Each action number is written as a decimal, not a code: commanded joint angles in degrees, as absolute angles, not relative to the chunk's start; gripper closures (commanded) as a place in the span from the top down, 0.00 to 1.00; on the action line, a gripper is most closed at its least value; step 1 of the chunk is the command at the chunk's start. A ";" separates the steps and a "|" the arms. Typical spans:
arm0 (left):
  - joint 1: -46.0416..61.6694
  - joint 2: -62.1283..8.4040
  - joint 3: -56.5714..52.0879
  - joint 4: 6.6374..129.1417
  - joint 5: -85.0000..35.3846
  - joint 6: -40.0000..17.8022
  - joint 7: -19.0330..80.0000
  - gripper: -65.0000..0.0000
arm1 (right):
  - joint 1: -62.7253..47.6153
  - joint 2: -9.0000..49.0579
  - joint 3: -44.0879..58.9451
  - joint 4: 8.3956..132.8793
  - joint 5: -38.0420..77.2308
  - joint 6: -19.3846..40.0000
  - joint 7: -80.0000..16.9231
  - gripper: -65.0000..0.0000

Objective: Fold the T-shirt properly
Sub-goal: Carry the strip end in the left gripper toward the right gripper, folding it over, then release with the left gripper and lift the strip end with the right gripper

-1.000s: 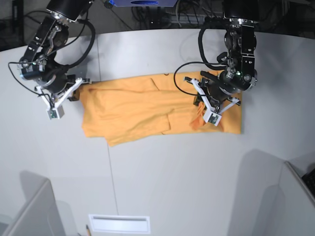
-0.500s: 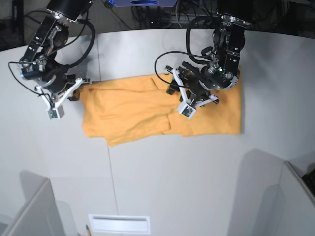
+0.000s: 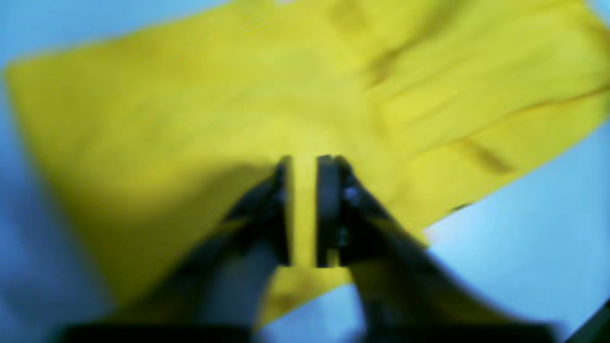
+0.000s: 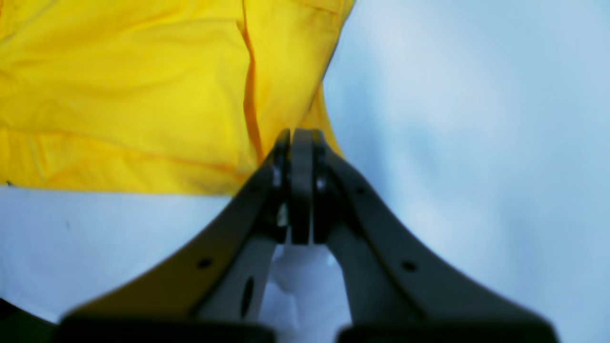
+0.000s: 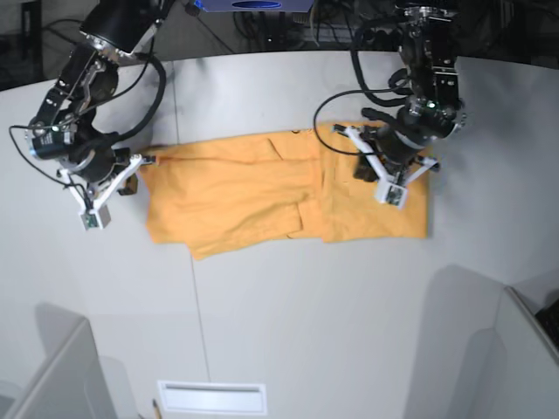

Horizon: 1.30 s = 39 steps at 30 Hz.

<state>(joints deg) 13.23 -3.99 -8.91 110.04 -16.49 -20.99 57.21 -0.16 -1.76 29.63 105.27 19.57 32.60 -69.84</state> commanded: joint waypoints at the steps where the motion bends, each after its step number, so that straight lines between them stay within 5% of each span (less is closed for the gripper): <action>1: 13.14 -3.82 -11.03 111.34 -17.89 -21.32 55.69 0.00 | 2.33 -1.27 29.67 105.01 20.35 32.57 -70.29 0.00; 3: 13.93 -3.82 -16.57 111.34 -17.80 -21.32 55.69 0.00 | 6.20 -0.66 31.78 101.67 20.35 32.57 -73.19 0.07; 6: 15.52 -3.82 -24.22 111.34 -17.89 -21.67 55.69 0.00 | 11.21 -0.31 34.77 94.99 20.35 32.66 -76.09 0.50; 8: 16.31 -5.05 -29.49 111.34 -17.89 -21.67 55.69 0.00 | 13.23 -0.22 36.35 90.33 20.35 32.75 -75.82 0.69; 17: 18.07 -8.84 -43.91 108.09 -17.63 -32.31 55.34 0.00 | 18.07 3.82 37.32 72.48 21.85 32.84 -74.42 0.64; 25: 17.80 -9.45 -43.82 105.63 -17.71 -32.40 55.16 0.00 | 17.10 3.30 36.79 65.19 36.53 32.48 -77.14 0.64; 35: 12.44 -9.45 -34.51 101.58 -13.76 -32.22 55.08 0.00 | 14.37 1.27 31.96 65.63 36.70 32.31 -76.18 0.64; 39: 11.47 -9.27 -29.41 99.65 -9.01 -32.22 52.53 0.00 | 14.46 1.71 31.87 63.60 36.79 27.56 -74.24 0.63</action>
